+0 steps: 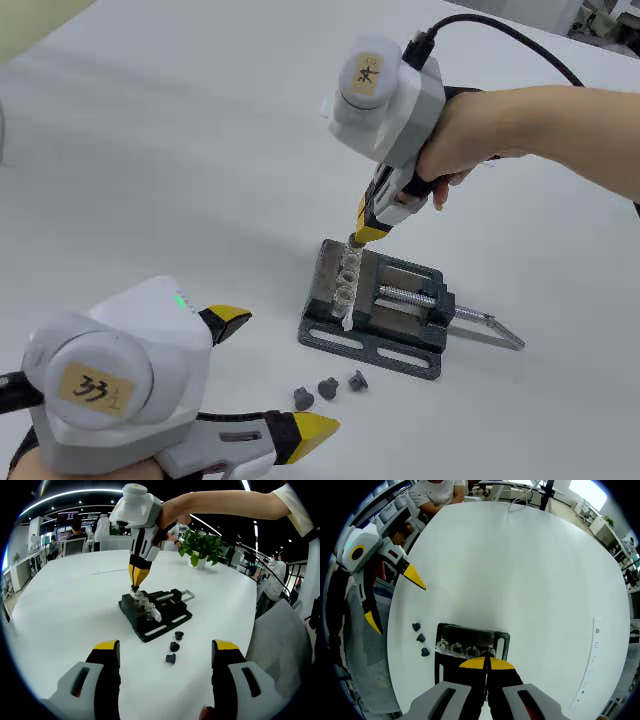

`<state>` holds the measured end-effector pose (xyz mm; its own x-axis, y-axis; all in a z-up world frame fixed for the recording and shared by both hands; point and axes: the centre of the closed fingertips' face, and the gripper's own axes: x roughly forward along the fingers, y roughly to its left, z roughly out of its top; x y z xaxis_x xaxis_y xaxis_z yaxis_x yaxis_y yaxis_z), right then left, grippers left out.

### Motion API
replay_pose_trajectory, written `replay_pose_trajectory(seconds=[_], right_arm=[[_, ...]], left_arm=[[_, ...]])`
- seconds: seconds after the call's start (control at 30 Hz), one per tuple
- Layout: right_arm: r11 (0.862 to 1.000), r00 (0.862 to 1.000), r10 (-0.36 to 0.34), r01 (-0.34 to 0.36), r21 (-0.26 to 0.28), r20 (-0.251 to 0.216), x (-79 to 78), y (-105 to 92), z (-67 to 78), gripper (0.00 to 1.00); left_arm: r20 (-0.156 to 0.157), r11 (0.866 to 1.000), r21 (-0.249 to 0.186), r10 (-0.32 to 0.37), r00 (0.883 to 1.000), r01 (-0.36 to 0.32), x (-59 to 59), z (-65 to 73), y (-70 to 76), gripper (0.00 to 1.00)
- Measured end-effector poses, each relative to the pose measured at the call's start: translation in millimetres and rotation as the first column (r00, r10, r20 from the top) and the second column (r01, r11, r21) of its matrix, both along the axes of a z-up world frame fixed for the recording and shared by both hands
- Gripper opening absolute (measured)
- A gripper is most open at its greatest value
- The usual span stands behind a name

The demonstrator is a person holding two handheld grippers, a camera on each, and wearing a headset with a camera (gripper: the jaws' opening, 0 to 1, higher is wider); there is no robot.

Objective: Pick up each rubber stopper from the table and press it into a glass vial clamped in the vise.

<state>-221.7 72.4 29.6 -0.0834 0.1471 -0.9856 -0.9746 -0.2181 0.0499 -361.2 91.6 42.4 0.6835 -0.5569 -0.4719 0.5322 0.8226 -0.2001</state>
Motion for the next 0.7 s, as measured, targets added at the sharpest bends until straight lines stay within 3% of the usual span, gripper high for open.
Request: replay_pose_trajectory(seconds=[0.13, 0.4, 0.7], right_arm=[[1.000, 1.000, 0.003, -0.003, 0.015, 0.011, -0.9, -1.5, 2.3, 0.00], [0.993, 1.000, 0.003, -0.005, 0.114, 0.018, -1.1, -4.0, 4.5, 0.00], [0.992, 1.000, 0.008, -0.011, 0.130, 0.025, 1.9, -1.9, 3.6, 0.00]], left_arm=[[0.009, 1.000, 0.004, -0.001, 1.000, 0.001, -0.6, 2.7, 0.2, 0.73], [0.022, 1.000, 0.018, -0.007, 1.000, 0.007, -2.1, 8.8, 0.8, 0.73], [0.021, 1.000, 0.024, -0.012, 1.000, 0.011, -2.5, 8.1, 2.5, 0.73]])
